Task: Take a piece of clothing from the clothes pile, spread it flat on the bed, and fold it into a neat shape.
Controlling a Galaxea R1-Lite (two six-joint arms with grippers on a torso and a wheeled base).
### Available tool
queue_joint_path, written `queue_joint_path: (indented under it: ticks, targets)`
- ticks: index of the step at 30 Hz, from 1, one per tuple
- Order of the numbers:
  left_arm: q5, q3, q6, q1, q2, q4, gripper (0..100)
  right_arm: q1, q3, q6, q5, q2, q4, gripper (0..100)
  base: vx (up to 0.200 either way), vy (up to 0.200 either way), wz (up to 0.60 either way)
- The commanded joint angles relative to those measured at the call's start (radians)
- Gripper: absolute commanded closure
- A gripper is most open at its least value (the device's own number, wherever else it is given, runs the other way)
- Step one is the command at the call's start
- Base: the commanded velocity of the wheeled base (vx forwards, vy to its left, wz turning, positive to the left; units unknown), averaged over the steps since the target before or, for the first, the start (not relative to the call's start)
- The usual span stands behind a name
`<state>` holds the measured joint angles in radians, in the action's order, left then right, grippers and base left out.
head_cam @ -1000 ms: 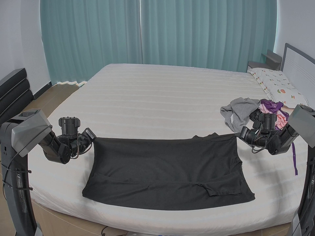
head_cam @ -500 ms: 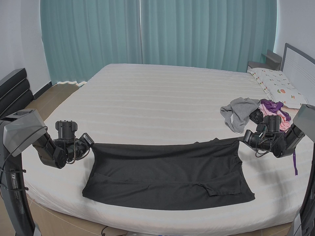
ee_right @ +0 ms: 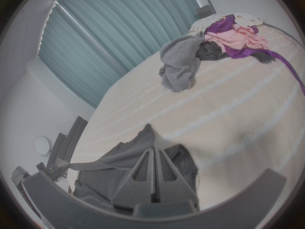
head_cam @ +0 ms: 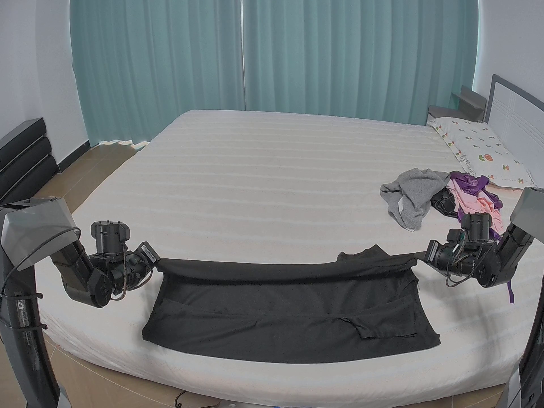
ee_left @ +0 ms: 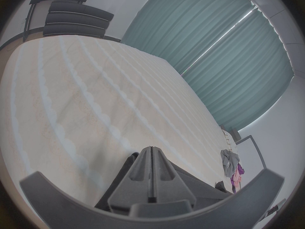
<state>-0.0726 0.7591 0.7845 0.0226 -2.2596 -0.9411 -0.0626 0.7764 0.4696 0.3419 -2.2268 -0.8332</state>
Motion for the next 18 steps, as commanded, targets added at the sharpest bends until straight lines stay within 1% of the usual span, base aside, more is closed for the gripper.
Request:
queue_joint_path:
  ticks: [1,9,12,18]
  targets:
    - [-0.004,-0.052,-0.001,-0.003,0.005,-0.005,100,-0.014,-0.088,-0.026,0.008,-0.001,-0.047,100,0.000,0.000,0.00]
    - [-0.007,-0.130,-0.025,-0.003,0.003,-0.021,100,-0.025,-0.183,-0.081,0.006,-0.010,-0.075,100,0.000,0.000,0.00]
    - [-0.007,-0.153,-0.025,-0.003,-0.002,-0.048,100,-0.026,-0.200,-0.095,0.006,-0.016,-0.075,100,0.000,0.000,0.00]
    - [-0.007,-0.236,-0.028,-0.001,-0.006,-0.145,100,-0.031,-0.232,-0.135,0.006,-0.043,-0.075,100,0.000,0.000,0.00]
